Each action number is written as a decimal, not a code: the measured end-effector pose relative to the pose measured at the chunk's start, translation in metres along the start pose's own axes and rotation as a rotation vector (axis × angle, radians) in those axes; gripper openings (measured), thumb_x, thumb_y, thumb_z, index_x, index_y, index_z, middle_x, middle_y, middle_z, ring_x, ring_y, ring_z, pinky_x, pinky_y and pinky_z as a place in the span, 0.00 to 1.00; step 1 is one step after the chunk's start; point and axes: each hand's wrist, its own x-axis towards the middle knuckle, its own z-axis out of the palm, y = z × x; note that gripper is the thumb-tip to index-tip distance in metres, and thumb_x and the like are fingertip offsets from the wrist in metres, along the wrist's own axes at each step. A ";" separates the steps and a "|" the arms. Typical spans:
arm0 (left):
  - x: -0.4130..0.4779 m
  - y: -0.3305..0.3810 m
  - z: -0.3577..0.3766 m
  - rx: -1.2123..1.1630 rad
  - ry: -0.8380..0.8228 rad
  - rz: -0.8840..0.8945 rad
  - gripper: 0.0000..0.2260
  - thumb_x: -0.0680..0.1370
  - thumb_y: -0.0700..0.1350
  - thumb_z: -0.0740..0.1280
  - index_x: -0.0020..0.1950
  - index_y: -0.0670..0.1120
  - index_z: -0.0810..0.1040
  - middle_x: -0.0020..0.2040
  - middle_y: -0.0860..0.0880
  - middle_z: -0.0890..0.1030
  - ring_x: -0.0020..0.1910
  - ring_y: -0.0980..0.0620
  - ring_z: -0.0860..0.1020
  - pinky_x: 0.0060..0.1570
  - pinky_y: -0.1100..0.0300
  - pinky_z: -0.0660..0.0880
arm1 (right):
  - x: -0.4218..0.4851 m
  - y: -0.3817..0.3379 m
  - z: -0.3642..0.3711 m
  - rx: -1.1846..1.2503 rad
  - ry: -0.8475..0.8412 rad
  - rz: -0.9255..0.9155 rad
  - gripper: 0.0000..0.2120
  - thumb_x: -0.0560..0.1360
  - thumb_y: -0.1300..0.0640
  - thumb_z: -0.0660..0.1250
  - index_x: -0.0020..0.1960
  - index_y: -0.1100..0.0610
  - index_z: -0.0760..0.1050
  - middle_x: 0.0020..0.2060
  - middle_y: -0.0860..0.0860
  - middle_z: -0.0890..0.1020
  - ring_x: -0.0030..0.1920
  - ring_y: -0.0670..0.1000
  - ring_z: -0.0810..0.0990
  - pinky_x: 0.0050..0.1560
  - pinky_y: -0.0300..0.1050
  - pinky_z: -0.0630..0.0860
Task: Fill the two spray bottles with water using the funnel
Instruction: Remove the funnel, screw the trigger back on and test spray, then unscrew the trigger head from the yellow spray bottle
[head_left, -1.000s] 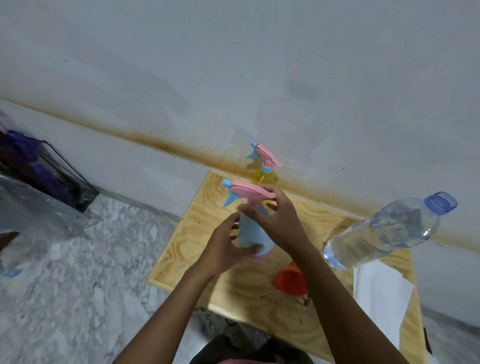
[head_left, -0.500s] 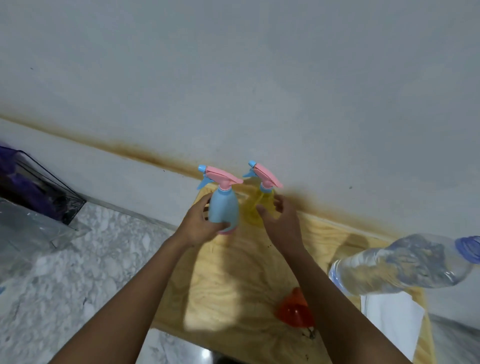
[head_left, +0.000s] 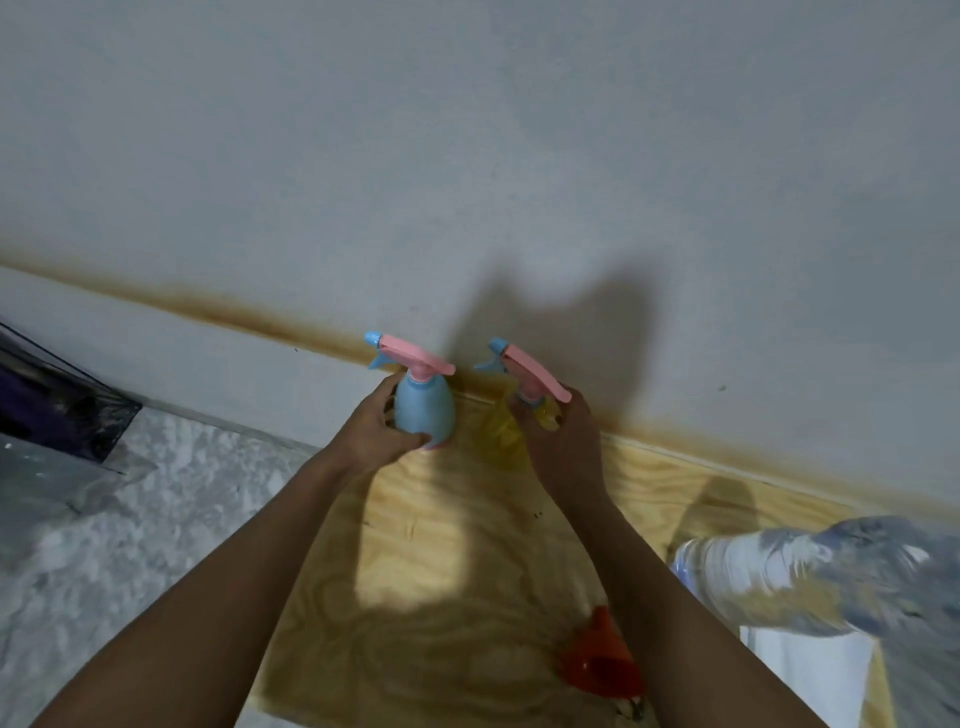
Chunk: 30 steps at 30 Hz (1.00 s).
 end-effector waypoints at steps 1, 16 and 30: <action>0.001 -0.001 0.000 -0.004 -0.004 0.001 0.32 0.70 0.30 0.75 0.69 0.49 0.69 0.57 0.52 0.79 0.59 0.49 0.79 0.40 0.68 0.79 | 0.000 0.003 -0.001 -0.005 -0.004 0.004 0.14 0.72 0.48 0.74 0.55 0.43 0.74 0.48 0.41 0.79 0.49 0.40 0.78 0.50 0.38 0.74; -0.112 0.020 0.065 0.120 0.206 0.033 0.41 0.66 0.51 0.81 0.74 0.47 0.66 0.66 0.51 0.69 0.68 0.48 0.70 0.65 0.56 0.70 | -0.052 -0.031 -0.060 0.020 -0.035 -0.063 0.14 0.72 0.47 0.75 0.56 0.49 0.80 0.46 0.41 0.83 0.50 0.42 0.81 0.55 0.45 0.78; -0.199 0.096 0.120 0.052 0.167 0.442 0.32 0.65 0.58 0.78 0.66 0.53 0.72 0.56 0.61 0.79 0.56 0.62 0.77 0.54 0.67 0.75 | -0.131 -0.079 -0.108 0.051 0.033 -0.305 0.14 0.71 0.50 0.76 0.53 0.55 0.83 0.43 0.44 0.85 0.45 0.42 0.83 0.47 0.33 0.76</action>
